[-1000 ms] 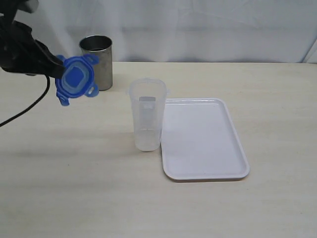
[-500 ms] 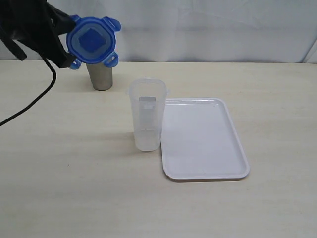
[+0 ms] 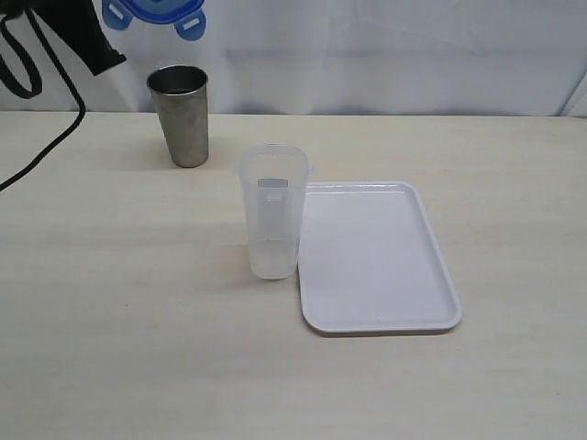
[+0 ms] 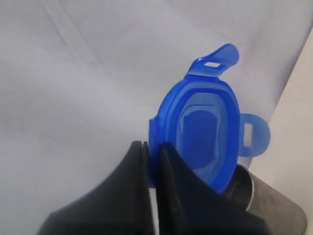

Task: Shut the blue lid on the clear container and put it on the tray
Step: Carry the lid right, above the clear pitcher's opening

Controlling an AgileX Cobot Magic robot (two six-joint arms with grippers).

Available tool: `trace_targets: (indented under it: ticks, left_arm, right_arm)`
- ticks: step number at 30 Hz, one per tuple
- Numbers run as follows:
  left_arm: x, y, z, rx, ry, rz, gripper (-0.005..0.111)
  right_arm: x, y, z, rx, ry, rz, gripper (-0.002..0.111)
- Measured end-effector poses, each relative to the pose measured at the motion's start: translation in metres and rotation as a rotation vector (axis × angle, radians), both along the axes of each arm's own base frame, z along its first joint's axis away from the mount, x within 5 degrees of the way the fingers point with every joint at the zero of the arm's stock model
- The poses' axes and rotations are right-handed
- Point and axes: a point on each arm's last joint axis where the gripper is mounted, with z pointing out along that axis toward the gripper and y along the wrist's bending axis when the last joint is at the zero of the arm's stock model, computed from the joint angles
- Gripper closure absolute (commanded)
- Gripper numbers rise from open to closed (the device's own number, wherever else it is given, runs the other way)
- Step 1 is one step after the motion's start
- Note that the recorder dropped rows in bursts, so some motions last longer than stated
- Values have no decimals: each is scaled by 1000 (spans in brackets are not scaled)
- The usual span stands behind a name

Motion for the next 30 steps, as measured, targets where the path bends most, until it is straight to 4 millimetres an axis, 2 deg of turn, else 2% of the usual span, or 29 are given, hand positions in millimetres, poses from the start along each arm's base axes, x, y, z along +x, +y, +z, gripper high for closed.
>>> trace_targets:
  ticks: [4,11,20,24,30]
  left_arm:
    - [-1,-3,4,37,-70,-29,107]
    - [0,-6,2,75,-75,-42,107]
    - [13,-39,-35,196,-35,-145,107]
    - [21,-45,-45,234,-74,-165,107]
    - [34,-54,-57,200,-147,-165,107]
  right_arm:
    - [0,0,0,0,0,0,103]
    - [0,0,0,0,0,0,103]
    - [0,0,0,0,0,0,103]
    - [0,0,0,0,0,0,103]
    - [0,0,0,0,0,0,103]
